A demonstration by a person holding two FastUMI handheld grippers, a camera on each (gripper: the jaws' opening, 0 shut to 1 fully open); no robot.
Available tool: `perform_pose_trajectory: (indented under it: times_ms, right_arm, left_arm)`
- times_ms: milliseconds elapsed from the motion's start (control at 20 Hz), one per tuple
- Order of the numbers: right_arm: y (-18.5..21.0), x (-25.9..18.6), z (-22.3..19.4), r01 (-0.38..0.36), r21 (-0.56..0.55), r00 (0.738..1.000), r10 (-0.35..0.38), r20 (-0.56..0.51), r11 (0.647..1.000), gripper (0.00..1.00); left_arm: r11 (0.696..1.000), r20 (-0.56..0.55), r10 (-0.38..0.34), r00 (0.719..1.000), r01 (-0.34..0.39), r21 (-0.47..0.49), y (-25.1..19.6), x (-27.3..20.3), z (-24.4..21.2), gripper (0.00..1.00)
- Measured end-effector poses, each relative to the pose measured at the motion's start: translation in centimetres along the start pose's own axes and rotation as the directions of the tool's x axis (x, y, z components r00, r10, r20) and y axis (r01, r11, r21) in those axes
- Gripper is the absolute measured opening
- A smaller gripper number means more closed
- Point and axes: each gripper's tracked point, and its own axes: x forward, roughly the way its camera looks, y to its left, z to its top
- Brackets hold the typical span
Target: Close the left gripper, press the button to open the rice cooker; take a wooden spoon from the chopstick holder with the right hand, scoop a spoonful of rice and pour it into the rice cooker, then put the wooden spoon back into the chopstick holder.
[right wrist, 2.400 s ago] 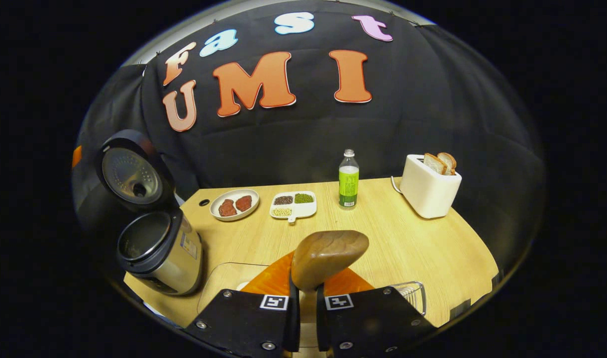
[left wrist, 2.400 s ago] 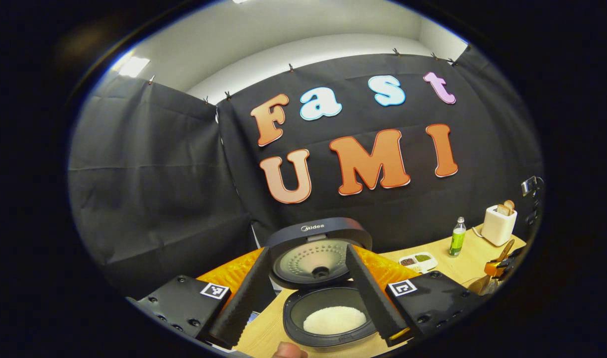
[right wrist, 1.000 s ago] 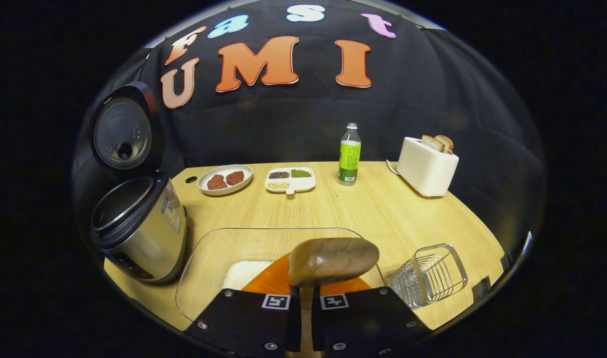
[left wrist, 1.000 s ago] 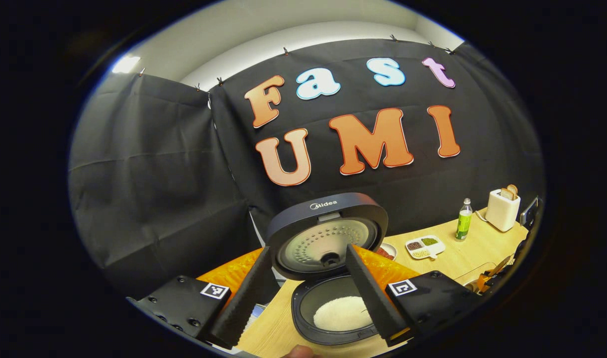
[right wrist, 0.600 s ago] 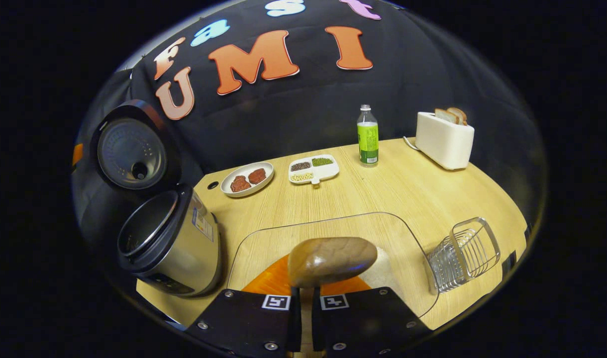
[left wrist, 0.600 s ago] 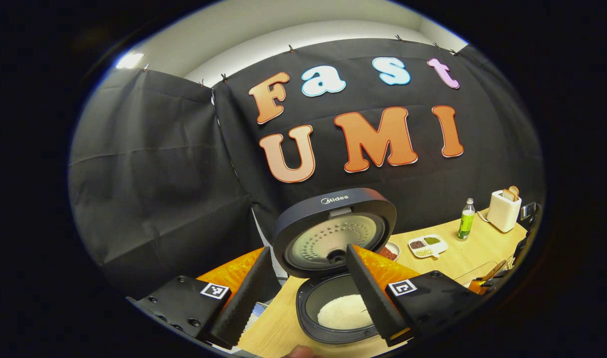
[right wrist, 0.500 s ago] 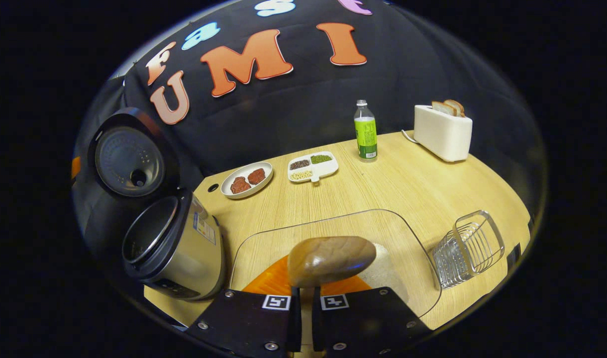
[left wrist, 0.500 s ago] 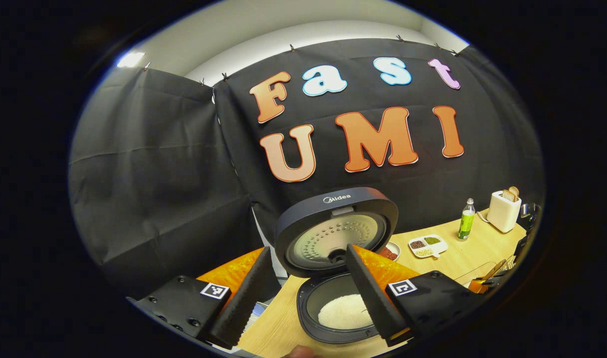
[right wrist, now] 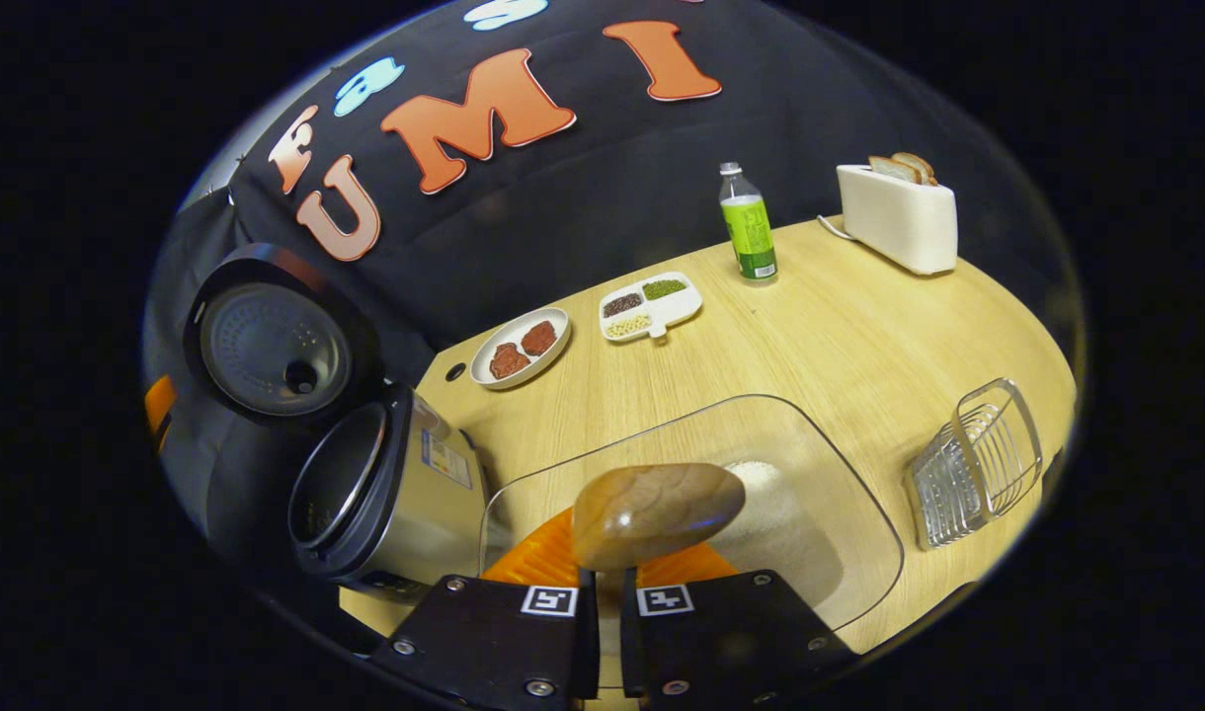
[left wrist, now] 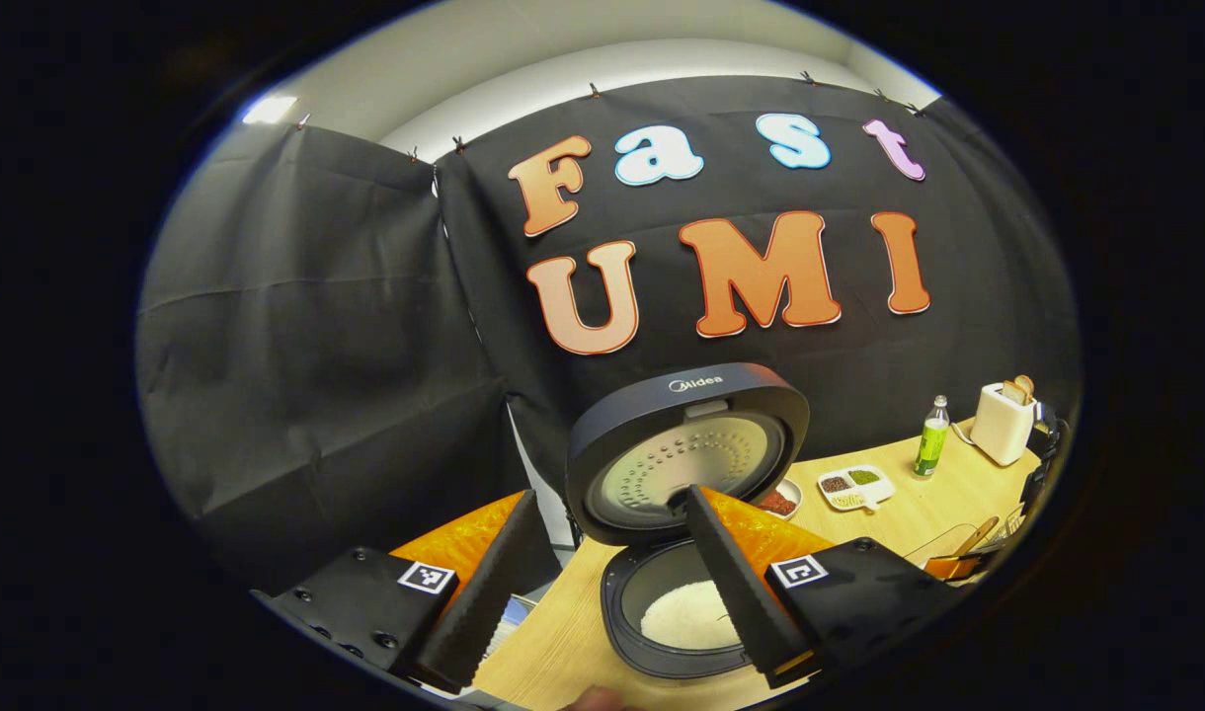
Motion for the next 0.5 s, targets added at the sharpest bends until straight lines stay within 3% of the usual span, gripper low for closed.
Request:
perform_pose_trajectory:
  times_ms: [100,300,500]
  right_arm:
    - [0.5,0.1,-0.1,-0.036,0.003,0.999,0.036,-0.023,0.999,0.08]
    - [1.6,0.6,-0.7,-0.136,0.135,0.987,0.146,-0.066,0.981,0.08]
    - [1.4,1.3,-0.9,-0.172,0.24,0.978,0.196,-0.077,0.955,0.08]
  left_arm:
    - [1.0,-0.002,0.003,1.0,-0.003,-0.006,0.2,0.1,-0.1,0.98]
    - [1.0,-0.01,0.008,1.0,-0.009,-0.019,0.5,0.1,-0.3,0.93]
    - [1.0,-0.019,0.004,1.0,-0.004,-0.024,0.4,0.1,-0.4,0.93]
